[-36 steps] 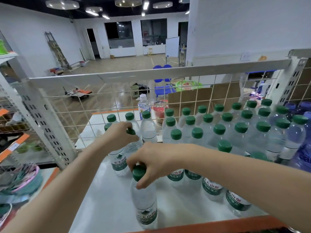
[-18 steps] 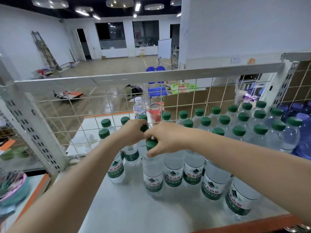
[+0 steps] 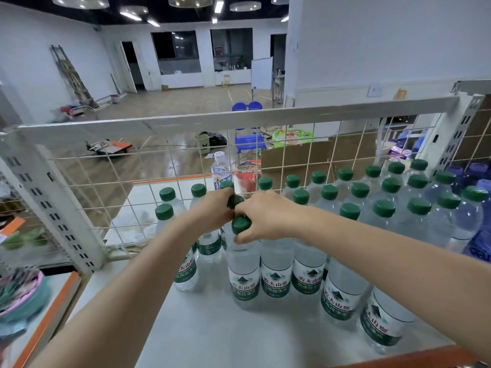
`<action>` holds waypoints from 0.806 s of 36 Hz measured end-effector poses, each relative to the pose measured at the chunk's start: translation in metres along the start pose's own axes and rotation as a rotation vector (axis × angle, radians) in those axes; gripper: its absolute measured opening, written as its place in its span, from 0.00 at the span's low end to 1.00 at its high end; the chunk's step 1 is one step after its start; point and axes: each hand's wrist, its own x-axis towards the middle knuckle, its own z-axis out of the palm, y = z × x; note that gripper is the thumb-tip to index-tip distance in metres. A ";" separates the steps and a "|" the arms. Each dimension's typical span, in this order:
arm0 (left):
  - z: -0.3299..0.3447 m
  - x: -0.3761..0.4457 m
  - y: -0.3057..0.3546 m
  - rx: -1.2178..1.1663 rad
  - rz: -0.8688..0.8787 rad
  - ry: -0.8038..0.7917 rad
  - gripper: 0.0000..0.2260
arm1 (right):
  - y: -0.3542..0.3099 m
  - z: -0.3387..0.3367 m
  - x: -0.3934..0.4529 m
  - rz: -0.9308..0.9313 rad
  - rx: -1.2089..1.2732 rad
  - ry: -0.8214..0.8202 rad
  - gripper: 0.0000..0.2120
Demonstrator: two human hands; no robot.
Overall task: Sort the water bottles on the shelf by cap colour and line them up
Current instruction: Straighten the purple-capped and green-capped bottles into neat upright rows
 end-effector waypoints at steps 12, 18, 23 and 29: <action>-0.014 -0.013 -0.013 -0.037 0.008 0.097 0.20 | 0.002 -0.008 -0.005 0.026 0.114 -0.018 0.23; -0.030 -0.038 -0.039 0.017 -0.041 0.423 0.12 | 0.009 -0.022 -0.014 0.063 0.231 0.049 0.20; -0.029 -0.049 -0.064 0.102 -0.253 0.415 0.17 | 0.016 -0.027 -0.021 0.078 0.275 0.088 0.15; -0.019 -0.057 -0.071 0.058 -0.345 0.341 0.25 | 0.035 -0.034 -0.042 0.123 0.272 0.138 0.11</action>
